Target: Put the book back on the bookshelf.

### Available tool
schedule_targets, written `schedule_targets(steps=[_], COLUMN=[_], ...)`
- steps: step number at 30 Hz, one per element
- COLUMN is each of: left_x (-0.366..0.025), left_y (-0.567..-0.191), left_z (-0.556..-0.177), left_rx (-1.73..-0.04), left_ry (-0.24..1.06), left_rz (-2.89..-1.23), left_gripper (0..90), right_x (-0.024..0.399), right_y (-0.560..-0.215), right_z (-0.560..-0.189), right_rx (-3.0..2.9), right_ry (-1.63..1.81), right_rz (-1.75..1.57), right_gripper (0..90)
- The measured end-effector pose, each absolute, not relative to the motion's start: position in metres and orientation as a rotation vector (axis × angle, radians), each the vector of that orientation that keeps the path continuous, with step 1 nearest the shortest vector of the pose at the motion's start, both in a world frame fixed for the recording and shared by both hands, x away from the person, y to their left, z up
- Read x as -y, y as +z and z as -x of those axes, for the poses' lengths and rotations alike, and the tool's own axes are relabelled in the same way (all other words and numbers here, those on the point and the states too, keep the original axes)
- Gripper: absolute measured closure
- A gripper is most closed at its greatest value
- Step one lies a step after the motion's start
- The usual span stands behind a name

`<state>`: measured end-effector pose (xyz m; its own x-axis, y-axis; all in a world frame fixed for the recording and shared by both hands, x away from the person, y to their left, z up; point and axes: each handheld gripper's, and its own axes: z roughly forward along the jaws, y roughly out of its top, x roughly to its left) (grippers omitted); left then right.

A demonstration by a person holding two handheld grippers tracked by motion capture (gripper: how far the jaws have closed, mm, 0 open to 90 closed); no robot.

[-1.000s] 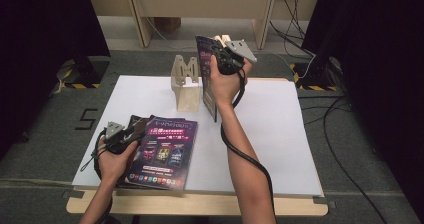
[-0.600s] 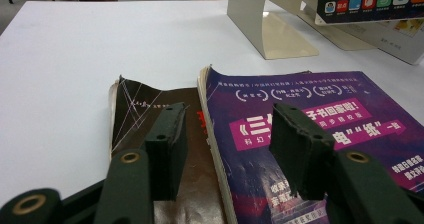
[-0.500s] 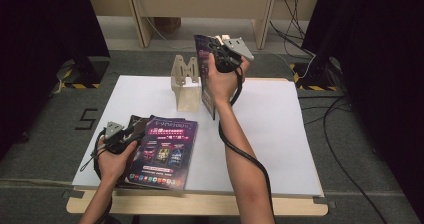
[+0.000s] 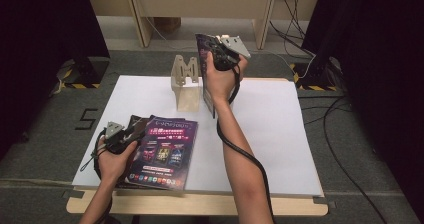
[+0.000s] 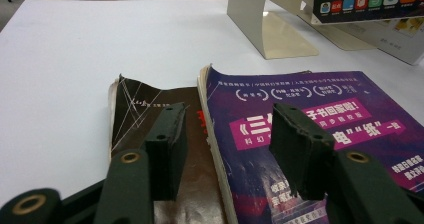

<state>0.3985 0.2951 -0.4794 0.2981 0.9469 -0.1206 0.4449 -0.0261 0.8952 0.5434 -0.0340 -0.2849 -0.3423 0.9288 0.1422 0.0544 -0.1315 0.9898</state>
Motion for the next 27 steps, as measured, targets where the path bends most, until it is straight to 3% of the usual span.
schedule_targets(steps=[27], left_x=[-0.296], left_y=[-0.481], left_z=[-0.399], left_rx=[-1.3], left_ry=[0.671], left_rz=[-1.634], left_gripper=[48.2], right_x=[0.029], right_y=[-0.289], right_z=[-0.557], right_rx=[-1.439], right_ry=[1.517], right_rz=[-1.165], right_gripper=[85.1])
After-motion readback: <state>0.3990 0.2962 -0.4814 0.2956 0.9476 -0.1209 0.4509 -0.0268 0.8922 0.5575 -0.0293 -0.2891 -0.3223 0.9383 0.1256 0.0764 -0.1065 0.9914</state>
